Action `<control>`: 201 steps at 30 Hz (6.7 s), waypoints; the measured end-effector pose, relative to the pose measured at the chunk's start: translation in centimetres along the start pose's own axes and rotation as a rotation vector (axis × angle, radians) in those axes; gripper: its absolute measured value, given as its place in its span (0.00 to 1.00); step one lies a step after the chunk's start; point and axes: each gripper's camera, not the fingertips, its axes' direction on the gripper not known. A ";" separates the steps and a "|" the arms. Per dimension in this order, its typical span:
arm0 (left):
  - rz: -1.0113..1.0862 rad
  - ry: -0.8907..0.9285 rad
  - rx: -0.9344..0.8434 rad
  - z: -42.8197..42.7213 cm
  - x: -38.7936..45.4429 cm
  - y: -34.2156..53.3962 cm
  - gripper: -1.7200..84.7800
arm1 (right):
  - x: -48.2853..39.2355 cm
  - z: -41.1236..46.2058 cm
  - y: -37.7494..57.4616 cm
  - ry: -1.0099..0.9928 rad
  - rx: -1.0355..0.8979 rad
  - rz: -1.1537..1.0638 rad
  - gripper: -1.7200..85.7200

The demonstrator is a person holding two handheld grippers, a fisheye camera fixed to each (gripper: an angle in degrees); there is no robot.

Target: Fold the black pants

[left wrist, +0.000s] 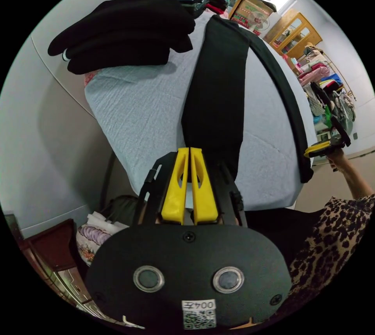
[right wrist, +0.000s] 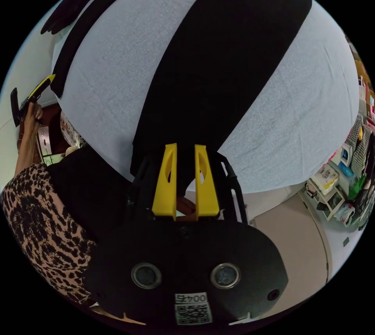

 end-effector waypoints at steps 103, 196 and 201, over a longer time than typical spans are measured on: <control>0.415 -0.155 0.208 -24.1 -0.4 -54.9 0.24 | 19.2 7.9 4.6 0.127 0.865 0.498 0.13; 0.464 0.098 0.163 -37.6 -2.8 -38.8 0.05 | 9.4 14.1 3.3 0.179 0.860 0.485 0.16; 0.474 0.066 0.168 -37.5 -2.0 -38.9 0.05 | 9.6 15.6 3.7 0.143 0.868 0.489 0.17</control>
